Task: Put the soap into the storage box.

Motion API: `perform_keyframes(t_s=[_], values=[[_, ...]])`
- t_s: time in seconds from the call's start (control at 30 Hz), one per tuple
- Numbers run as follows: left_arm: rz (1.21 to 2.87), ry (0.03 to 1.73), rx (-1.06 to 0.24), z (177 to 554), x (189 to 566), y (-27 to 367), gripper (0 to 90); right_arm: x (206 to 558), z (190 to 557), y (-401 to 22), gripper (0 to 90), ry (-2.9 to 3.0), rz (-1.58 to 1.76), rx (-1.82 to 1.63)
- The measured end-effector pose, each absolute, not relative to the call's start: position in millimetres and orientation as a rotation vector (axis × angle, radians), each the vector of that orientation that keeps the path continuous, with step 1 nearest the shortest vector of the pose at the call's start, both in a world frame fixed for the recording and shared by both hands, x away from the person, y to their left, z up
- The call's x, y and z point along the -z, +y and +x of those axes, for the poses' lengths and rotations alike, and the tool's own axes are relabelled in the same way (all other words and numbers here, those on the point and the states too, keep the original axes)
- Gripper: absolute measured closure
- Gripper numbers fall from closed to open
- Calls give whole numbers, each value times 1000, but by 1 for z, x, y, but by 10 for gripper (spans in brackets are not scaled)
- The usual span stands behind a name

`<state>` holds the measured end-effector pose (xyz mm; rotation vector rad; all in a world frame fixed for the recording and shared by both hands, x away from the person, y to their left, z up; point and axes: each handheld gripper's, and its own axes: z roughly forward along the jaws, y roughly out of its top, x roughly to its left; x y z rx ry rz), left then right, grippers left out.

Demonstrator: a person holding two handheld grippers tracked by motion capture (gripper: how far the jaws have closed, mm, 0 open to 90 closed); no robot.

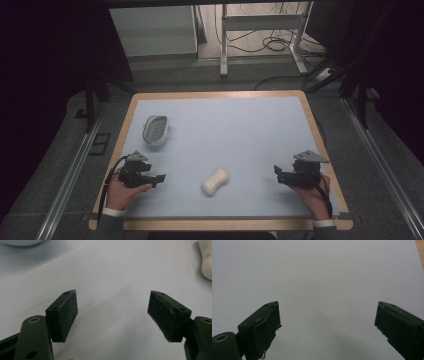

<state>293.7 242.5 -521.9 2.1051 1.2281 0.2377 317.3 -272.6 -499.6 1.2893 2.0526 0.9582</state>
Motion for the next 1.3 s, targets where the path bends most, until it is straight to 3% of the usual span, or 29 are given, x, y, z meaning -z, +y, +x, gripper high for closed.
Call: perform_keyframes(t_s=[0.57,1.3], values=[[2084,1269,-250,285,518,252,249,498,319,-279,88,2050,1285,-1010],[2103,1279,-273,276,486,245,266,498,313,-296,91,2023,1320,-1026]])
